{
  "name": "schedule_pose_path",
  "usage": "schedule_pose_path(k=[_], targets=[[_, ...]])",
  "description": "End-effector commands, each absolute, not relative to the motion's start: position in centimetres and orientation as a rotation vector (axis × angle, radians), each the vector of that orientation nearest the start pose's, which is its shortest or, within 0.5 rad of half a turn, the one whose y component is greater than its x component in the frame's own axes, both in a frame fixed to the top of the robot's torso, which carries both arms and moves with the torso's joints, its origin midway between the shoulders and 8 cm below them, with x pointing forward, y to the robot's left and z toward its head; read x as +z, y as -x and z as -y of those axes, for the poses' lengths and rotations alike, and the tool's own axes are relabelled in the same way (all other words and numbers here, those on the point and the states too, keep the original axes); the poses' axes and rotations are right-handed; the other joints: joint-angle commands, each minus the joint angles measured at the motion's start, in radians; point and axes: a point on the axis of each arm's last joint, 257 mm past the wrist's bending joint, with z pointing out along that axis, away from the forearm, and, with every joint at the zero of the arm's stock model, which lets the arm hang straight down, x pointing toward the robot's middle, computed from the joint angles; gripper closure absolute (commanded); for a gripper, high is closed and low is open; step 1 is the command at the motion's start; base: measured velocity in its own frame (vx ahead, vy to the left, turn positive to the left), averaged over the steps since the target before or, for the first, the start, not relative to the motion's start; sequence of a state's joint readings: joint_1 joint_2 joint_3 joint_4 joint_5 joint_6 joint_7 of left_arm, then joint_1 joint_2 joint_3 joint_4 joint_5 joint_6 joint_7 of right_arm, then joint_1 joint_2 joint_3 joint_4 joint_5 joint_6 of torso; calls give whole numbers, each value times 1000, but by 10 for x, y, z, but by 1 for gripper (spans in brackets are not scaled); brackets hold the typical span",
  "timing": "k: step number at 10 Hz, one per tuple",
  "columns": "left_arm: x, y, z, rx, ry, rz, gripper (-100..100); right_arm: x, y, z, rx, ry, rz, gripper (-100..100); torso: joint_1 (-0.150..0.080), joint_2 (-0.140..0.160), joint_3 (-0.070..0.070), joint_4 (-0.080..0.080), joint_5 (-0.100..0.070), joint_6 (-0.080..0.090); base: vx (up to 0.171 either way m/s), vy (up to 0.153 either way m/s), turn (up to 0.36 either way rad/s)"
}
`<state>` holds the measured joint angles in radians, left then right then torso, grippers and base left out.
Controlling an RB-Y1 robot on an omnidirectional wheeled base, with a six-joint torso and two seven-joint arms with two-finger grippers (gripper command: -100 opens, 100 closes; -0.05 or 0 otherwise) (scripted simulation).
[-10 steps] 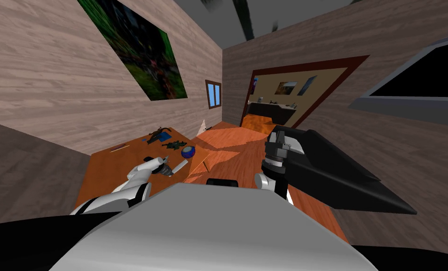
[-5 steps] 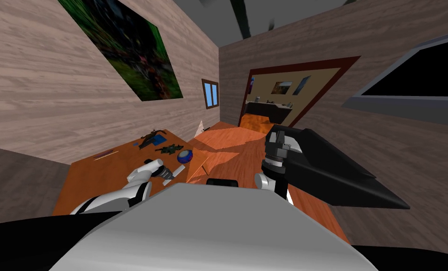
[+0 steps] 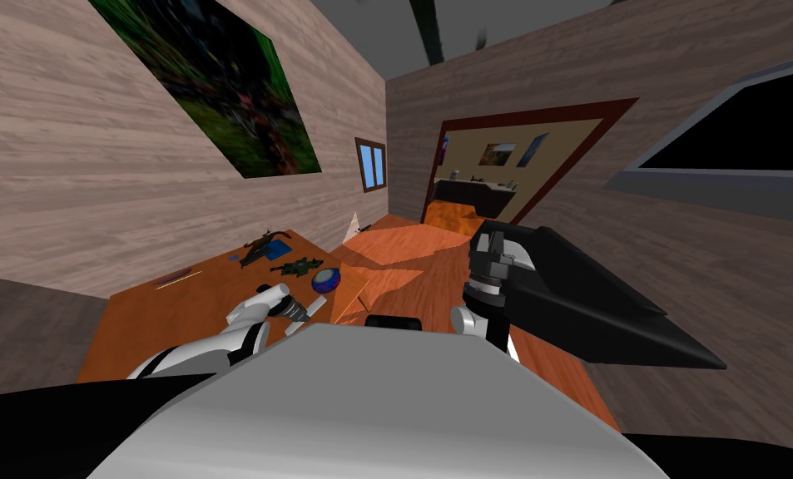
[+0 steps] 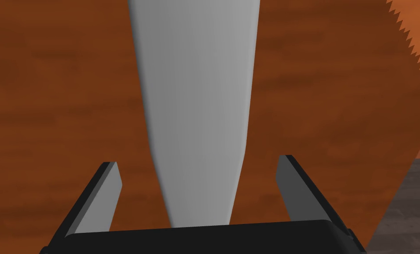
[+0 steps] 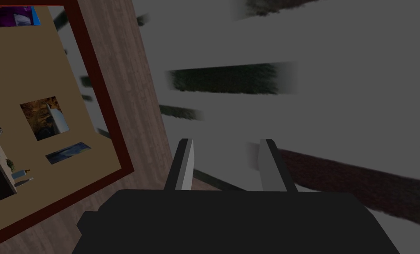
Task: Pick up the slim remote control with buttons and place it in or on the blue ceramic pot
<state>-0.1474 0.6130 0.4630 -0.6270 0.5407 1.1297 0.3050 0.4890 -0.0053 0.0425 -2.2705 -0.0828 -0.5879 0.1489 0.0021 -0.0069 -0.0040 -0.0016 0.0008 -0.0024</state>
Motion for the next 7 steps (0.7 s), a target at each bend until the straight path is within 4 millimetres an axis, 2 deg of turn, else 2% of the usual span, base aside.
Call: schedule_pose_path(k=[1,2,4,5,6,7], targets=[[-523,-209,-553,-17,3074,-706,0,39,-332,273,1276,-593,-537,0,0,0,0,0,0,0,0,0,0],[-532,-208,-546,-23,3071,-713,-100,39,-332,273,1277,-593,-537,0,-1,1,1,0,0,0,9,25,29],[-543,-207,-537,-31,3067,-721,-100,39,-332,273,1276,-593,-537,0,1,1,1,0,0,0,16,43,24],[-540,-207,-539,-27,3070,-719,-100,39,-332,273,1276,-593,-537,0,1,1,1,0,0,0,7,17,1],[-541,-207,-539,-29,3068,-719,100,39,-332,273,1277,-593,-537,0,0,1,1,0,0,0,0,0,0],[-541,-207,-538,-28,3069,-719,100,39,-332,273,1277,-593,-537,0,-1,2,1,0,0,0,0,0,0]])
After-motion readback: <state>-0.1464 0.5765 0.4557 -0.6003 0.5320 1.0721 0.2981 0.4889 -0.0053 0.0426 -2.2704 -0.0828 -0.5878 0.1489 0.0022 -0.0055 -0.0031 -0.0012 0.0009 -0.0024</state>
